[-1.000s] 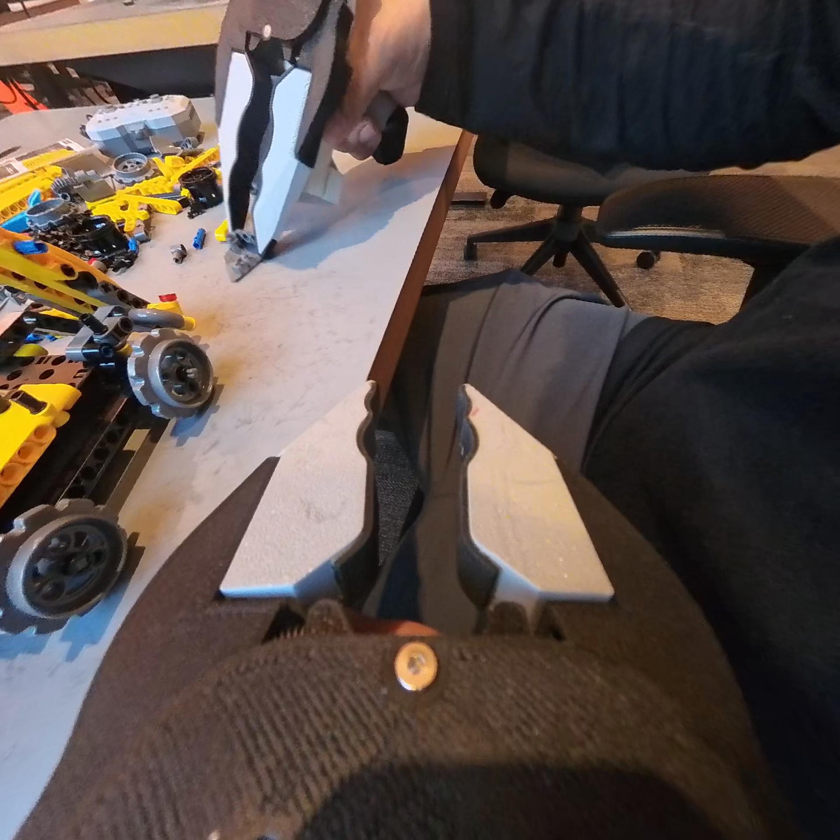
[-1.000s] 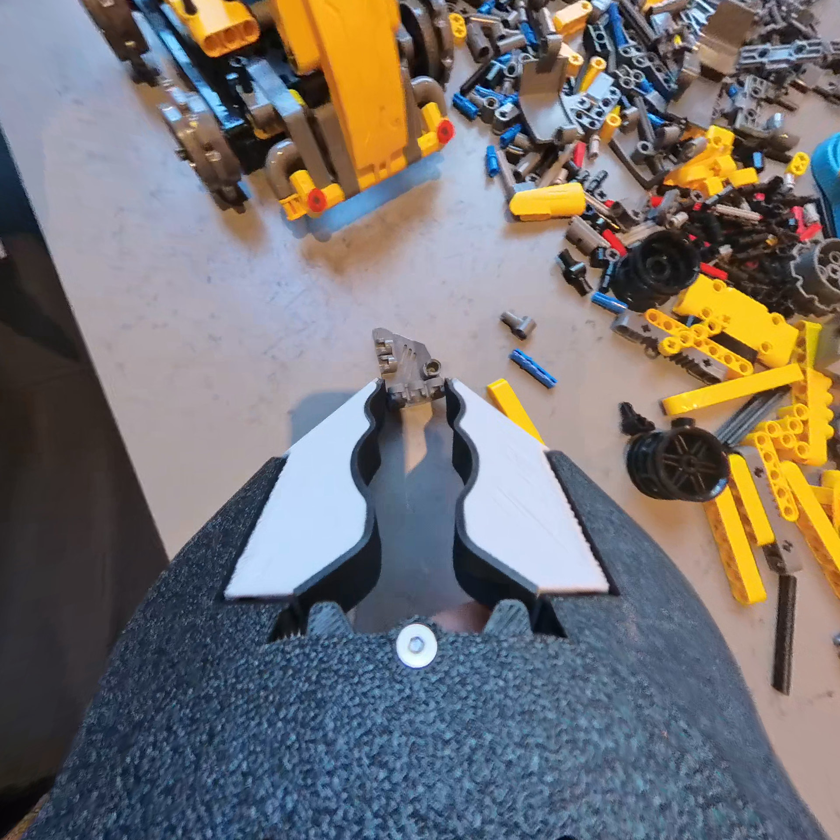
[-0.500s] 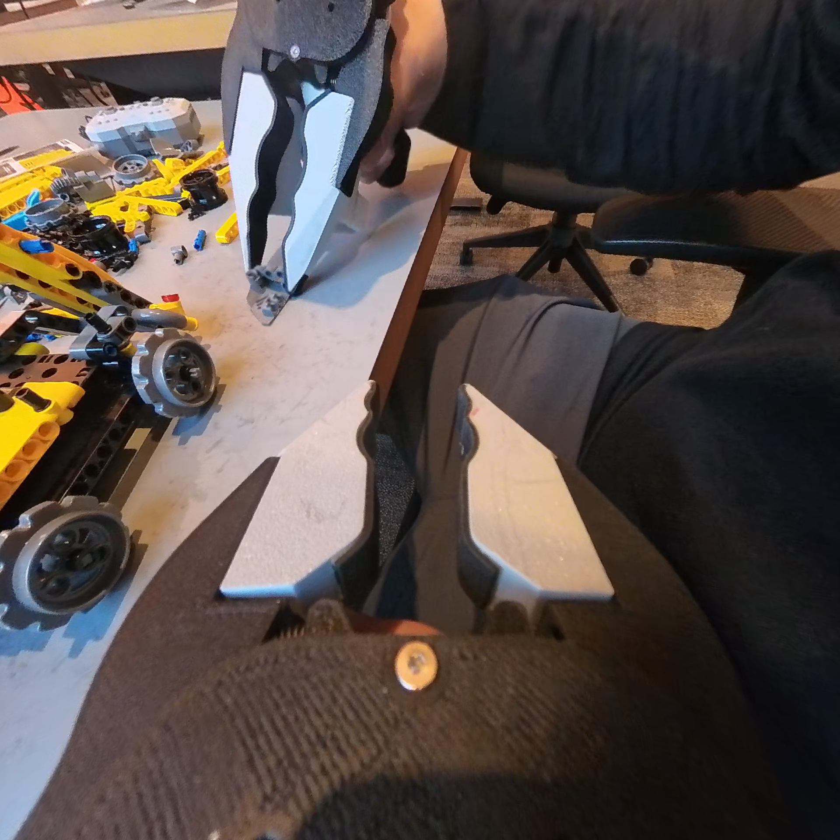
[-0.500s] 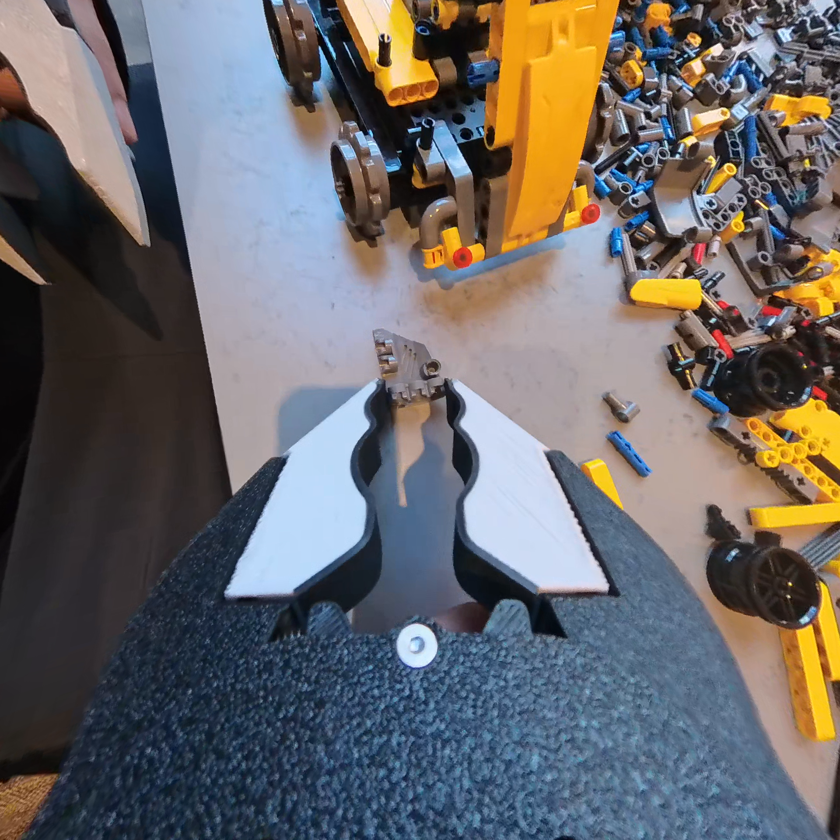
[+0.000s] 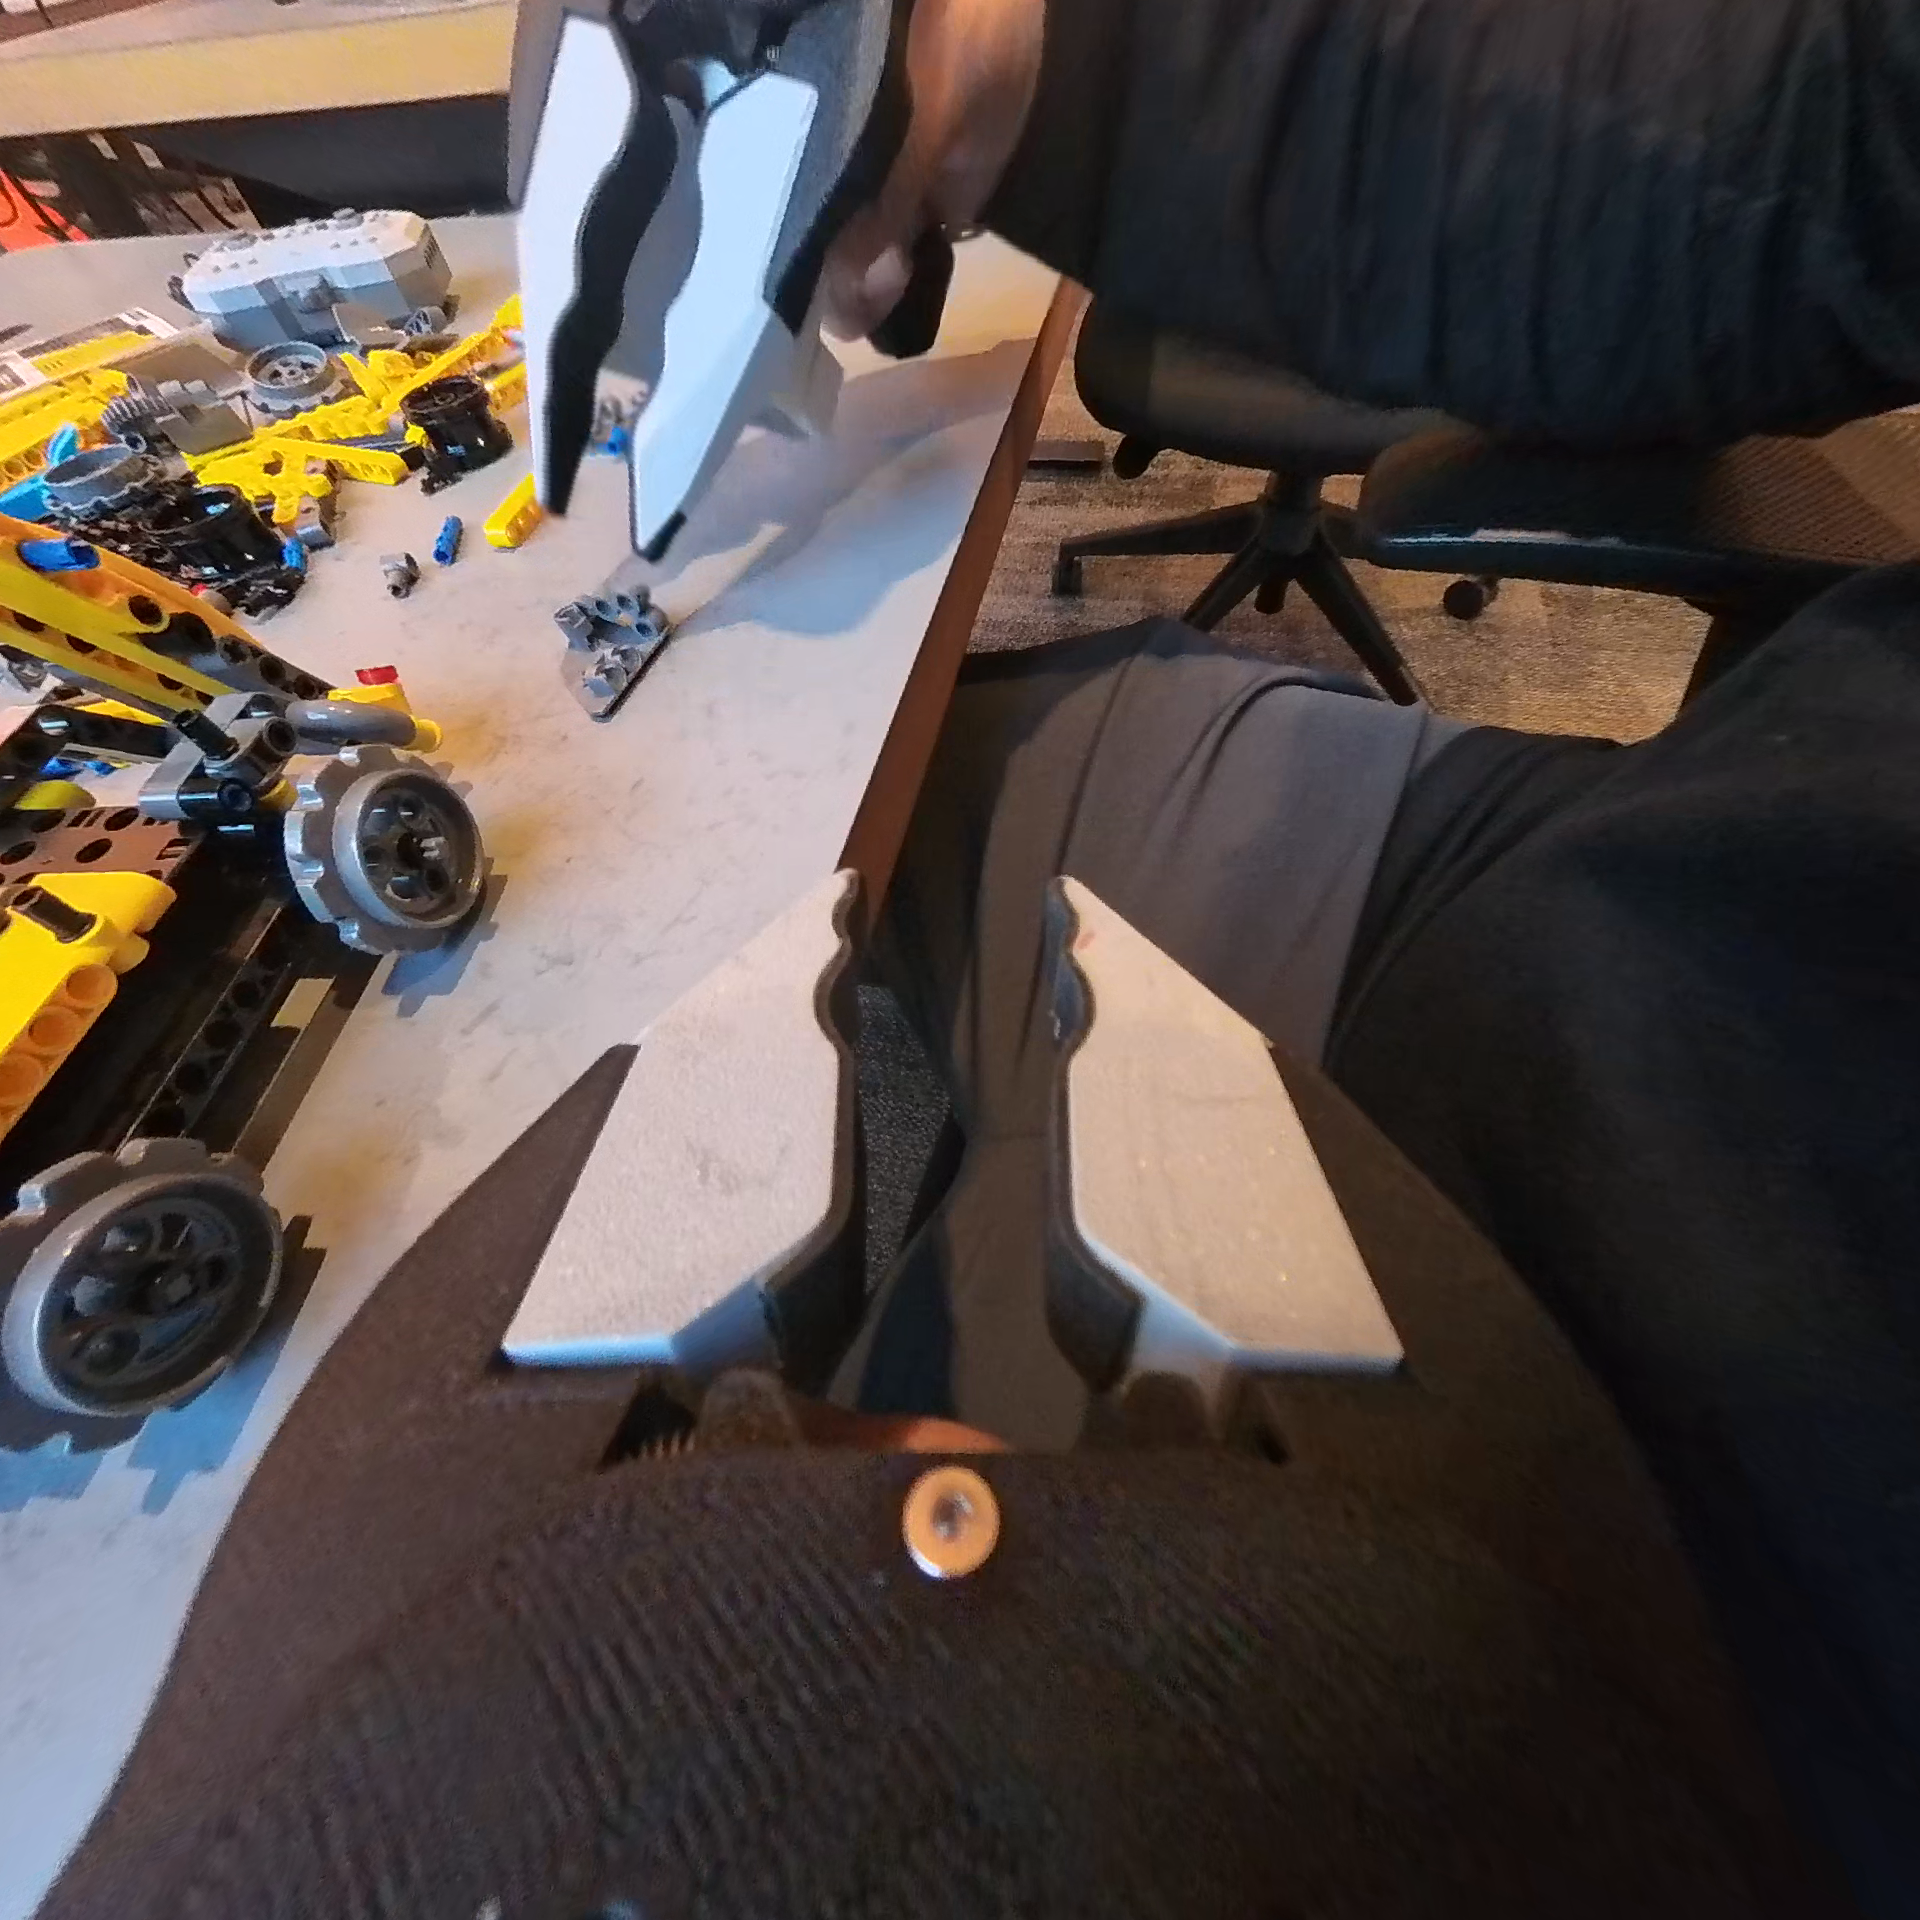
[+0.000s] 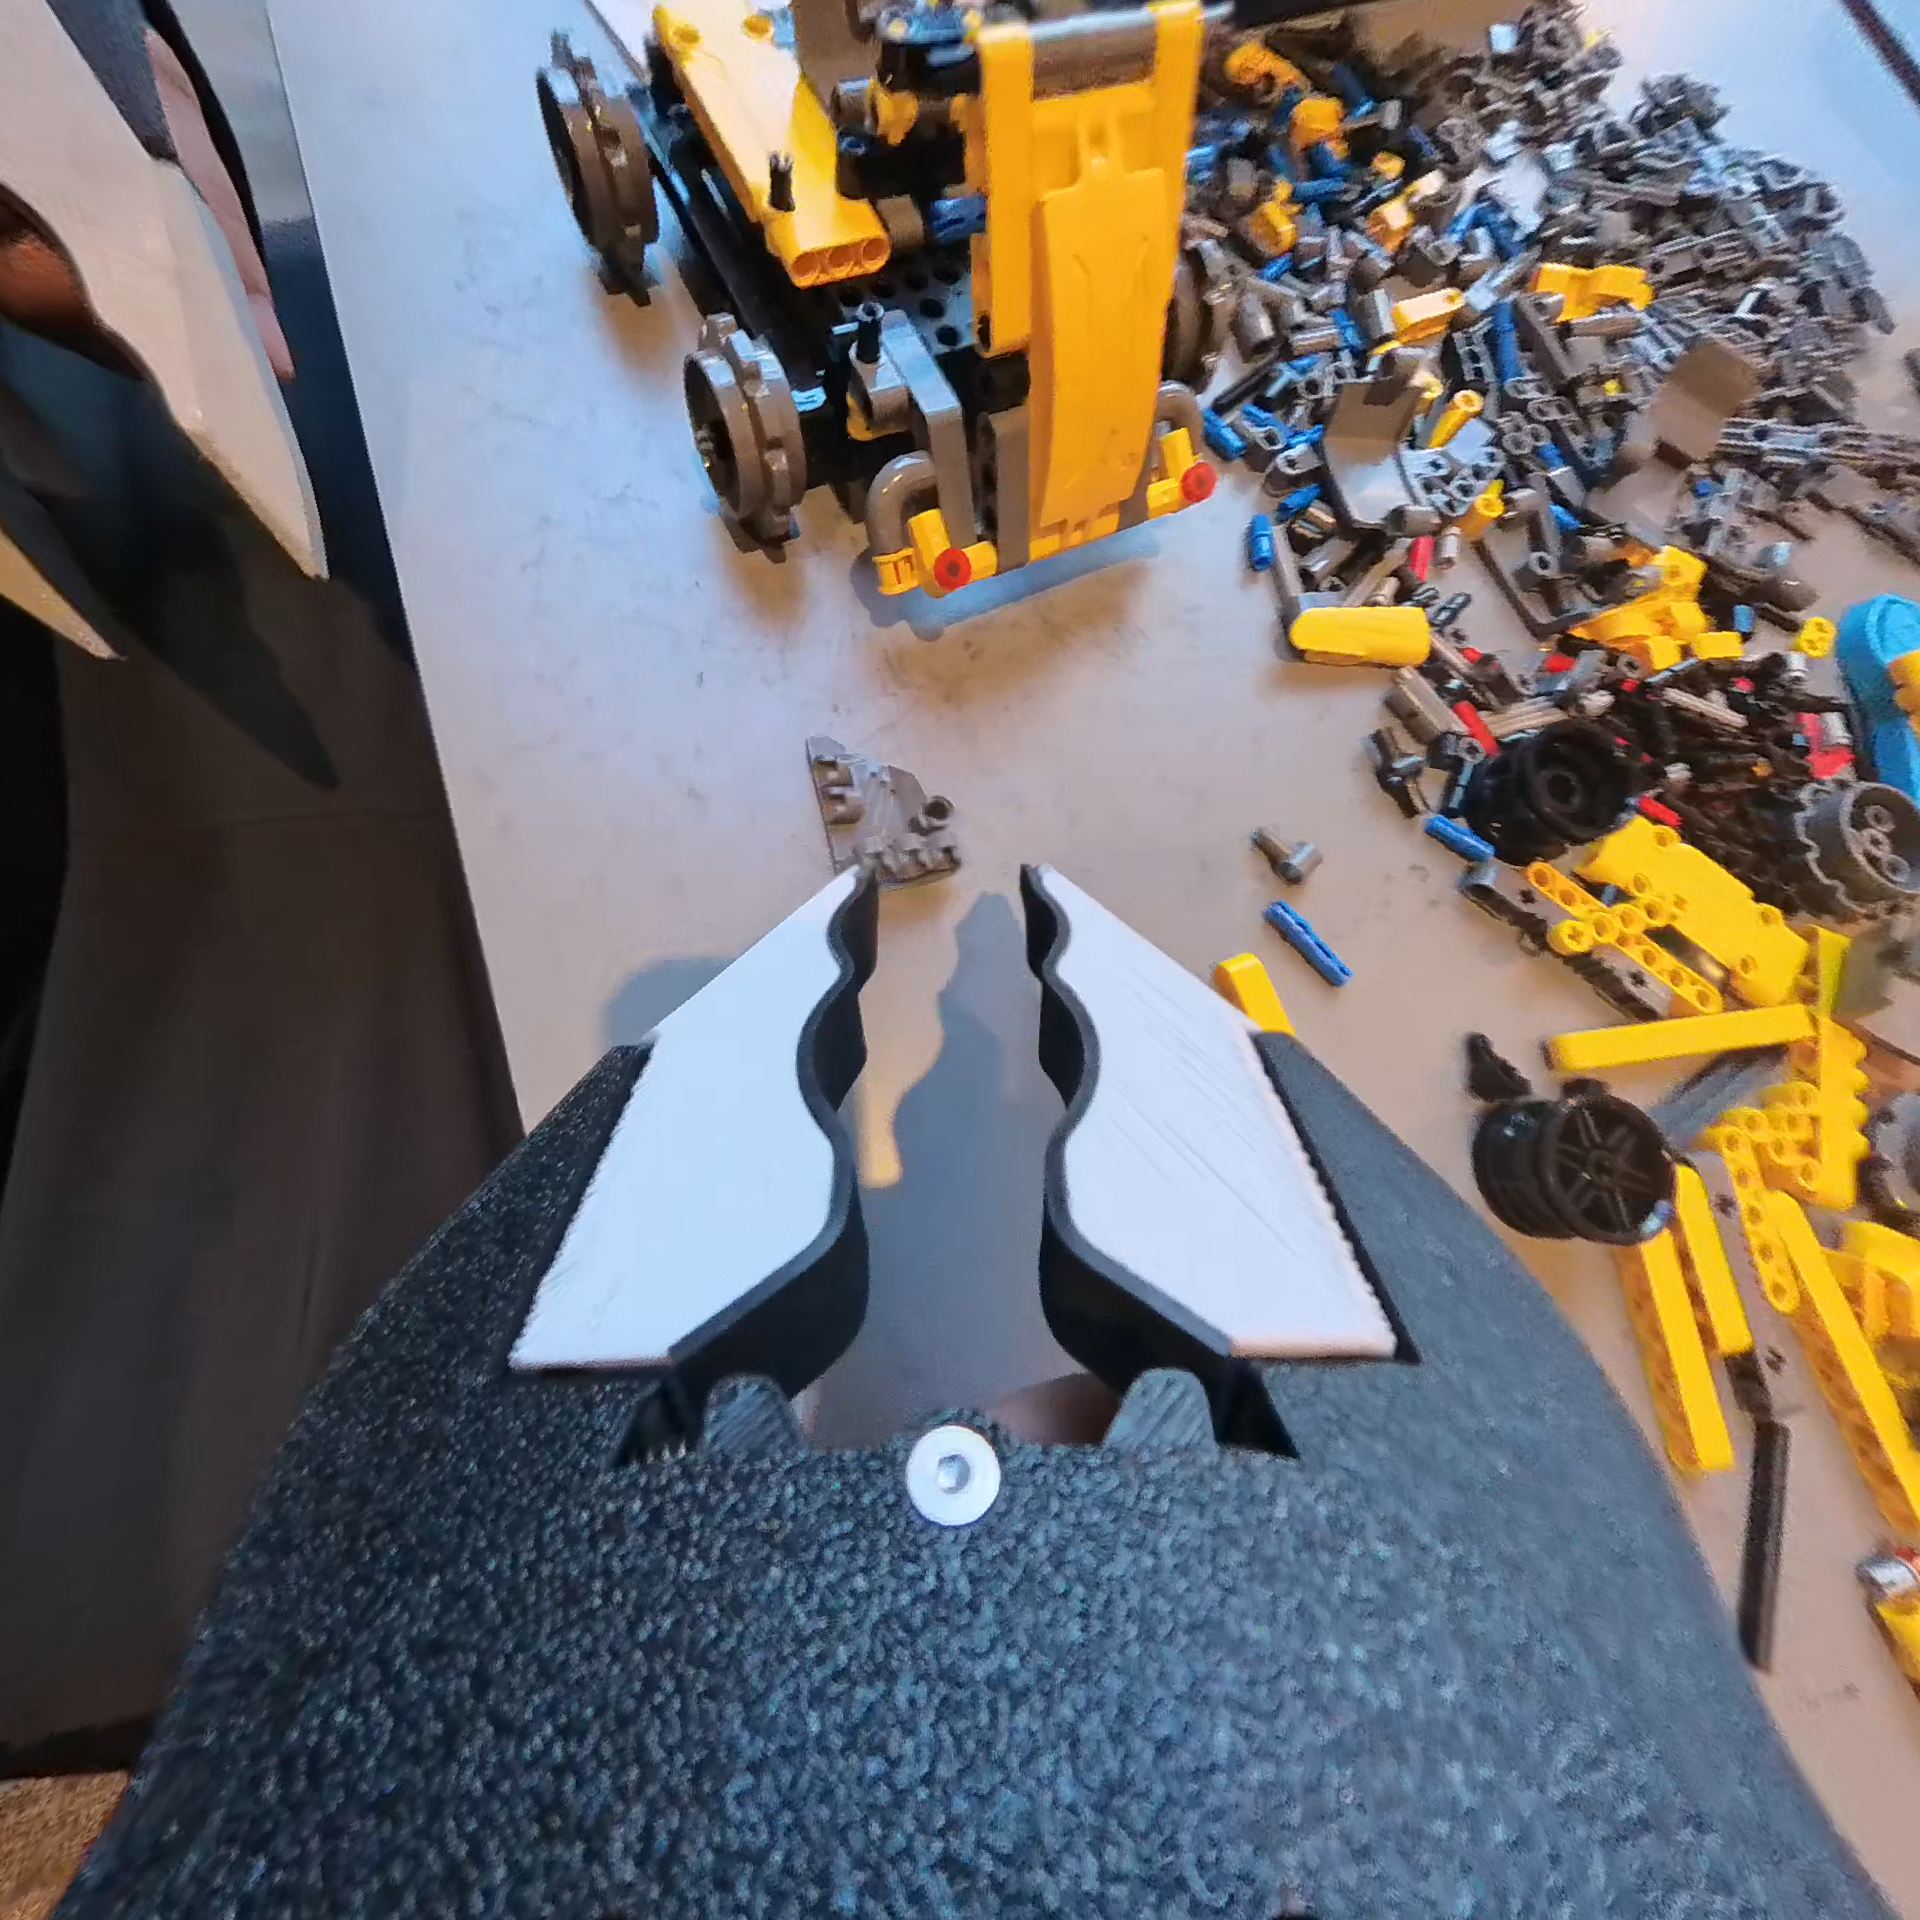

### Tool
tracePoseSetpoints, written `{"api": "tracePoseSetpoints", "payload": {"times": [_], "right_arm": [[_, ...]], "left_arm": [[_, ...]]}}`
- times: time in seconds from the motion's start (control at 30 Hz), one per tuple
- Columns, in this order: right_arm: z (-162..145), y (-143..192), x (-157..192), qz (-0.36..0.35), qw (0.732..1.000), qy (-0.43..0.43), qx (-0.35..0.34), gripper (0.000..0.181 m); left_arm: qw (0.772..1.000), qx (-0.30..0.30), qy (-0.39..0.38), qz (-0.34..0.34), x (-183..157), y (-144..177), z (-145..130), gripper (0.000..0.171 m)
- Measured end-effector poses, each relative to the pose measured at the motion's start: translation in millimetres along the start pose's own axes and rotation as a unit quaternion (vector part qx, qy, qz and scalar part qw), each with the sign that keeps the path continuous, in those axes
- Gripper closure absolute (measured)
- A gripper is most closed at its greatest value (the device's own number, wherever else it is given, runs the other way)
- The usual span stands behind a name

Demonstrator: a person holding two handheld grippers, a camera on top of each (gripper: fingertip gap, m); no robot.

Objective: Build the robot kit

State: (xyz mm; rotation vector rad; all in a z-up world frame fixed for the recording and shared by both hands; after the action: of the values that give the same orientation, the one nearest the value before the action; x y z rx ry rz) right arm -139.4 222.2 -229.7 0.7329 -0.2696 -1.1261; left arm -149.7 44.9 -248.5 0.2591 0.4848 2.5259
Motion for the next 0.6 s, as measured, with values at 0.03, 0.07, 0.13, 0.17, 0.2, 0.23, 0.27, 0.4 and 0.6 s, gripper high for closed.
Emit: {"api": "tracePoseSetpoints", "payload": {"times": [0.03,0.07,0.13,0.17,0.2,0.23,0.27,0.4,0.6], "right_arm": [[1,5,-4,-0.005,1.000,-0.007,-0.008,0.153],[1,9,-10,-0.013,1.000,-0.015,-0.015,0.153],[1,16,-26,-0.035,0.998,-0.039,-0.023,0.157],[2,17,-35,-0.049,0.997,-0.050,-0.020,0.159],[1,15,-42,-0.055,0.997,-0.057,-0.012,0.159],[0,13,-47,-0.059,0.997,-0.055,0.000,0.159],[0,9,-52,-0.062,0.997,-0.047,0.014,0.159],[1,-6,-70,-0.040,0.997,-0.003,0.060,0.163],[4,-25,-84,0.027,0.991,0.054,0.123,0.163]], "left_arm": [[1.000,0.001,-0.001,0.000,0,-1,0,0.139],[1.000,0.002,-0.002,0.000,-1,-1,0,0.139],[1.000,0.003,-0.003,-0.001,-2,-2,-1,0.139],[1.000,0.003,-0.004,-0.002,-2,-2,-1,0.139],[1.000,0.003,-0.006,-0.002,-3,-3,-1,0.139],[1.000,0.004,-0.007,-0.002,-3,-4,-1,0.139],[1.000,0.005,-0.007,-0.003,-3,-4,-1,0.139],[1.000,0.009,-0.009,-0.002,-3,-6,-2,0.139],[1.000,0.007,-0.005,-0.002,-1,-4,-2,0.139]]}}
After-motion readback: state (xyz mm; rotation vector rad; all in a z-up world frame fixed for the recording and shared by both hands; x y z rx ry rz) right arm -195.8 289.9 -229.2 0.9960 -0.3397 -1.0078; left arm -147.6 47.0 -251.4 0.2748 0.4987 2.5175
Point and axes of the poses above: each gripper's, where its closed fingertips meet, y back along the fingers, z out of its top, x = y × z across the jaws, the point moved 3 cm from there along y, back along the fingers, and after that the axes turned 1 degree about -z, right-handed, at the moved point
